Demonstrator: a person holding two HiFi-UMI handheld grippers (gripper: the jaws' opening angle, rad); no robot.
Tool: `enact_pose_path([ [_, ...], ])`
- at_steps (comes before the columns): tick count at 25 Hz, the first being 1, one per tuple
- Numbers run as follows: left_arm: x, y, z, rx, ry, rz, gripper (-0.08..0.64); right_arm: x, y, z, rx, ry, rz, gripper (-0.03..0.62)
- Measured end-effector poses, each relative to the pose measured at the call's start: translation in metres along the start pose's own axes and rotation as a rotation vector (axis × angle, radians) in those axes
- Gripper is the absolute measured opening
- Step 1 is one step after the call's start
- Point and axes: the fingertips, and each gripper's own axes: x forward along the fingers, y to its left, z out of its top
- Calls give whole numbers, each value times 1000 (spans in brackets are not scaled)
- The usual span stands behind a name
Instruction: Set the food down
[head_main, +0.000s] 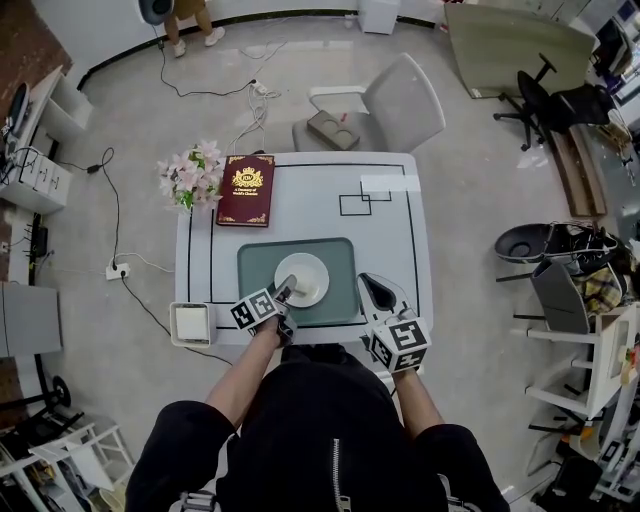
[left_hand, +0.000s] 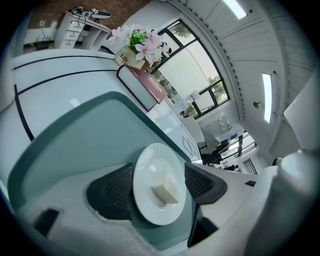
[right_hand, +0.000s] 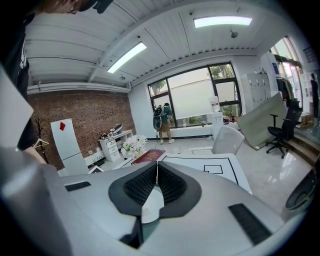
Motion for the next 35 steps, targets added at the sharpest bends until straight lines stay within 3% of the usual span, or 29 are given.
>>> enact_pose_path([
  [5, -4, 6, 6, 88, -2, 60, 339, 1, 4, -1, 1, -3, 9, 9],
  [10, -18, 13, 21, 46, -70, 69, 344, 4, 9, 0, -3, -4, 25, 9],
  [15, -38, 1, 39, 49, -131, 3, 342, 11, 18, -1, -12, 0, 52, 11],
  [19, -53, -15, 48, 97, -140, -42, 340, 19, 29, 0, -21, 3, 85, 9],
  [22, -66, -26, 49, 142, -126, -75, 213, 24, 39, 2, -29, 4, 108, 9],
  [28, -90, -50, 59, 213, -172, -141, 29, 28, 52, 4, -41, 5, 138, 9],
  [31, -97, -65, 58, 228, -167, -201, 5, 29, 56, 3, -46, 8, 150, 9],
  [35, -111, -88, 59, 323, -176, -240, 5, 27, 64, 4, -49, 9, 164, 9],
])
